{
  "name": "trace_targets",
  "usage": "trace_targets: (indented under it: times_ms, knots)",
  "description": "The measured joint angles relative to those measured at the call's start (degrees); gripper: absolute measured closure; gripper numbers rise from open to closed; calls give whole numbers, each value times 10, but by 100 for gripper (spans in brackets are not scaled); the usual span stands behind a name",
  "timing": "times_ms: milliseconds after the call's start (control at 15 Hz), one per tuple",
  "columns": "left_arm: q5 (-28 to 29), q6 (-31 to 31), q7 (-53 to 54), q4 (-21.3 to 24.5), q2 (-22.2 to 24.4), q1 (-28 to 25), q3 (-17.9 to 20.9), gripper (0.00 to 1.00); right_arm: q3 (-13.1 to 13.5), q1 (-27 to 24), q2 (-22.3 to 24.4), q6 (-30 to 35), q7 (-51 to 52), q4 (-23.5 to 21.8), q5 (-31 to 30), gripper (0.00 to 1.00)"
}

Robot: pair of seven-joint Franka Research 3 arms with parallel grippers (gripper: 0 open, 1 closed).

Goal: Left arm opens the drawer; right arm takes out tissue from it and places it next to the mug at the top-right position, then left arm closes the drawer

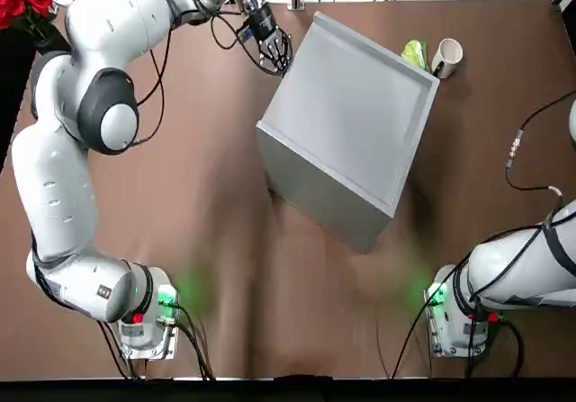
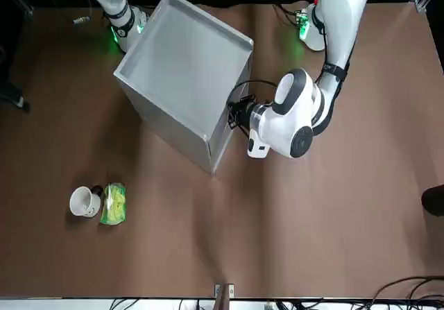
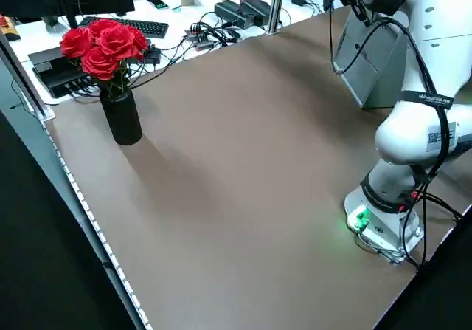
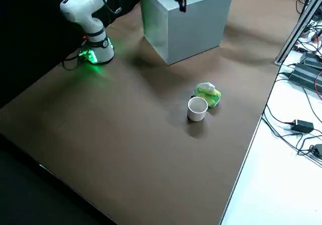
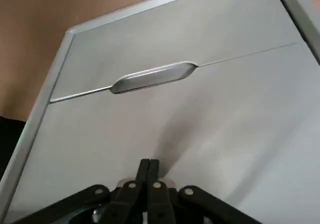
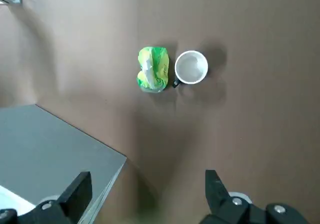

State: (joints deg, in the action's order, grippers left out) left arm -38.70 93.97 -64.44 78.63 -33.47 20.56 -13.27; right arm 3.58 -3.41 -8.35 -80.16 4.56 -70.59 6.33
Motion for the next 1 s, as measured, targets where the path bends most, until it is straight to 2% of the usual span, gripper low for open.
trace_targets:
  times_ms: [200, 400, 467, 600, 1000]
  knots:
    - [0, 0, 0, 0, 0, 0, -1, 99, -1, 1, 28, 1, 0, -1, -1, 0]
    - [-3, 0, 0, 0, -1, 0, -1, 99, -3, 1, 81, -30, -1, -72, -4, 0]
    - [-3, 0, 0, 0, -1, 0, -1, 99, -3, 1, 81, -30, -1, -72, -4, 0]
    - [-4, 1, 0, 0, -1, -1, -1, 99, -11, 5, 118, -71, -1, -143, -10, 0]
    - [-14, 1, -9, -9, 1, -18, -4, 99, -10, 5, 128, -65, -1, -157, -23, 0]
